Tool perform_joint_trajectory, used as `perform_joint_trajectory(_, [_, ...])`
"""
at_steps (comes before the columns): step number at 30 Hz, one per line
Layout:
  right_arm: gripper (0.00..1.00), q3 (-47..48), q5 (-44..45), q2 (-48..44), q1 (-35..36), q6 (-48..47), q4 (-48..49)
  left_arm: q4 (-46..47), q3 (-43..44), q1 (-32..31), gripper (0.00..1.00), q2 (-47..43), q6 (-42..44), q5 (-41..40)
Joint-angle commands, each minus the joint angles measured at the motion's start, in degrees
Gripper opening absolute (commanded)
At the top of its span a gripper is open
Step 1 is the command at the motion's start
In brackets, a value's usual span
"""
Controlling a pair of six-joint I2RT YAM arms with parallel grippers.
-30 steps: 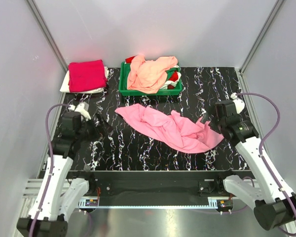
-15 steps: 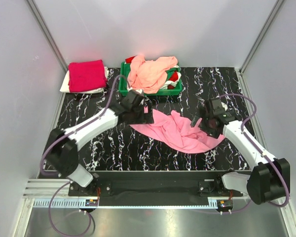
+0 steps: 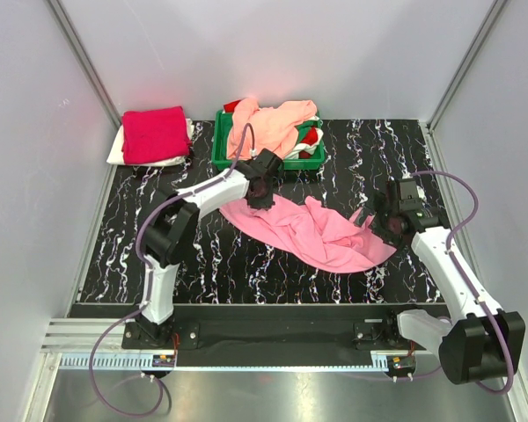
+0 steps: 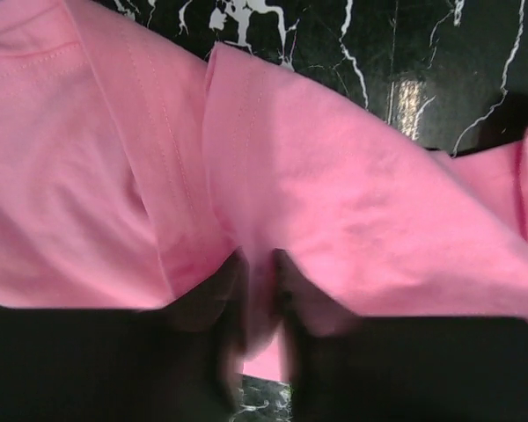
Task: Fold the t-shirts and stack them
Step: Flatten the tshirt out
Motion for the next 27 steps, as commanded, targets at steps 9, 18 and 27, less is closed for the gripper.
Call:
perform_joint_trajectory(9, [1.0,0.1,-2.2,0.54,-1.64,0.34,1.36,-10.19,-2.52,0.08,0.0,-28.23,3.37,-4.35])
perform_joint_trajectory(18, [1.0,-4.55,-4.32,-1.3,-1.73,3.69,3.29,-20.13,-36.87,-0.01,0.88,-62.77,-7.86,-3.92])
perform_joint_trajectory(27, [1.0,-7.02,-4.49,-0.78,-1.73,4.48,5.05,-15.22,-45.98,-0.01,0.98,-73.73,-14.48,-2.42])
